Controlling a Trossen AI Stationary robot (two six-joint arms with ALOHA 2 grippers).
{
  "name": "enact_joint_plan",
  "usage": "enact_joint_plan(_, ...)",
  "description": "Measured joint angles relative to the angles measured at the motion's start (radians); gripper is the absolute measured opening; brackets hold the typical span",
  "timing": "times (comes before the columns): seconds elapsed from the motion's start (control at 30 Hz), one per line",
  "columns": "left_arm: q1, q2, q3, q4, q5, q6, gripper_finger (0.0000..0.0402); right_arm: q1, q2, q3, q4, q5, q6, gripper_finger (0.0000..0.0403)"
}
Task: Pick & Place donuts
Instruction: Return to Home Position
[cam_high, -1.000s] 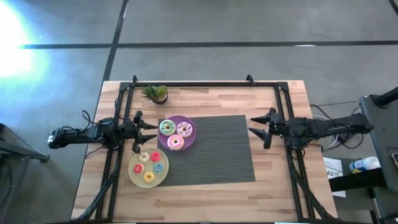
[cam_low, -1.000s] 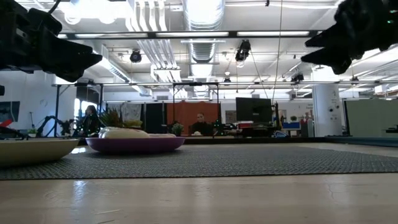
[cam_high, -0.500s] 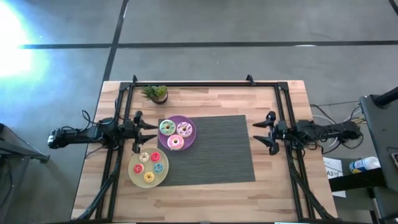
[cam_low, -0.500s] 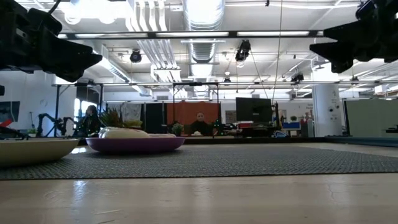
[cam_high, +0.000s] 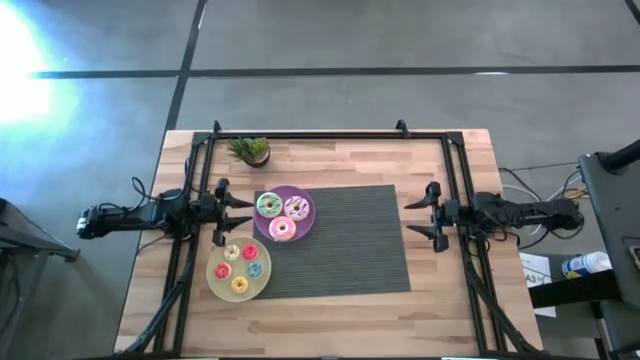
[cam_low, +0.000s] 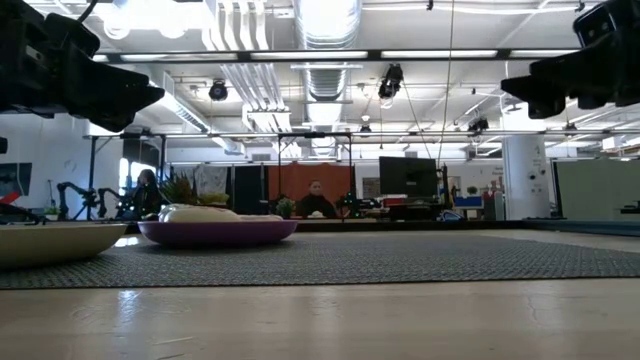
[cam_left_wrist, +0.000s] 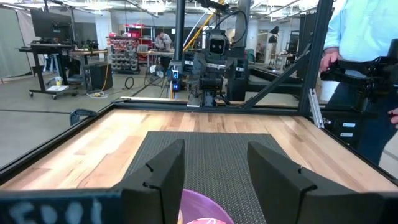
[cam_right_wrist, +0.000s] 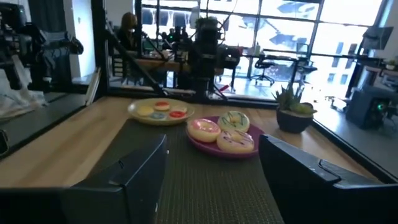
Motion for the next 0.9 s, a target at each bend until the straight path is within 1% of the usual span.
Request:
enact_joint_plan(0.3, 0.000, 0.000, 0.000, 0.000, 0.000, 0.000, 0.0149, 0.000, 0.030, 0.000, 0.000, -0.002, -0.007, 0.0256)
enact_joint_plan(0.67, 0.000, 0.000, 0.000, 0.000, 0.000, 0.000, 0.0149, 0.000, 0.036, 0.000, 0.001, -0.002, -0.004, 0.0246)
enact_joint_plan(0.9, 0.000, 0.000, 0.000, 0.000, 0.000, 0.000, 0.0149, 0.000, 0.035, 0.000, 0.001, -0.002, -0.004, 0.0252)
